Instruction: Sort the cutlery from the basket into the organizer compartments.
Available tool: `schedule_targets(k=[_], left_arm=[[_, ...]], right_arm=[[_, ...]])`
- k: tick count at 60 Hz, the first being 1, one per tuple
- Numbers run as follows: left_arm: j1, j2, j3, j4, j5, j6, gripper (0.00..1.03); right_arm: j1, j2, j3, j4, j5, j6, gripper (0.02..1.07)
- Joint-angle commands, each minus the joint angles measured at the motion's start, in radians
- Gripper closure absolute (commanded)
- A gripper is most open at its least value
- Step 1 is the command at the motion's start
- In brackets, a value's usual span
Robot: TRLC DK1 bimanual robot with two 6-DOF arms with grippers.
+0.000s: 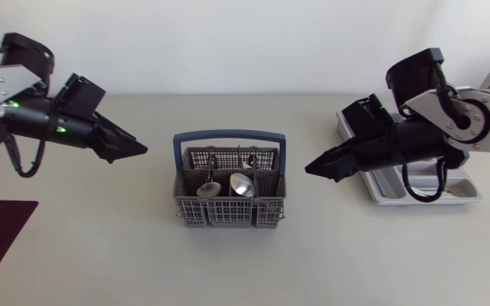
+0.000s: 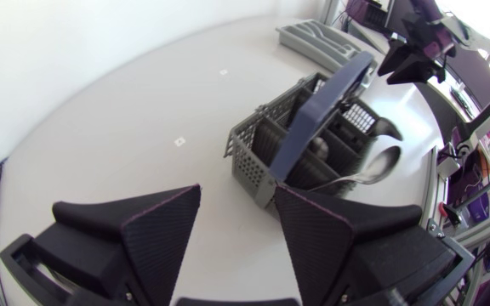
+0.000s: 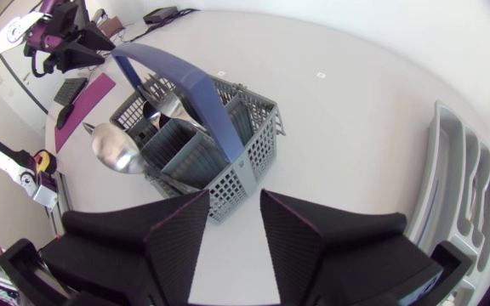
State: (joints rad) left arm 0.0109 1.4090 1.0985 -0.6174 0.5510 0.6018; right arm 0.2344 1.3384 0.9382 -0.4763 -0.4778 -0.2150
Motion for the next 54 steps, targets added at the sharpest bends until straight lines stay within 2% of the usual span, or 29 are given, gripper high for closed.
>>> schedule_targets(k=[1,10,16,27,39,54], left_arm=[[-0.015,-0.139,-0.040,-0.050,0.041,0.038,0.35],[-0.154,-0.291,-0.075,-0.123,0.050,0.032,0.35],[-0.250,-0.317,-0.075,-0.163,0.044,0.024,0.35],[-0.396,-0.277,-0.058,-0.171,-0.034,0.015,0.35],[-0.477,-0.197,-0.061,-0.120,-0.135,0.004,0.35],[-0.517,-0.139,-0.112,-0.010,-0.227,0.006,0.35]], right_arm=[[-0.003,-0.051,-0.036,-0.036,-0.001,-0.032,0.41],[-0.012,-0.113,-0.050,-0.077,-0.015,-0.050,0.41],[-0.010,-0.145,-0.056,-0.101,-0.016,-0.055,0.39],[-0.004,-0.193,-0.072,-0.136,-0.031,-0.057,0.39],[0.002,-0.208,-0.090,-0.139,-0.039,-0.060,0.39],[0.006,-0.209,-0.098,-0.139,-0.042,-0.061,0.39]])
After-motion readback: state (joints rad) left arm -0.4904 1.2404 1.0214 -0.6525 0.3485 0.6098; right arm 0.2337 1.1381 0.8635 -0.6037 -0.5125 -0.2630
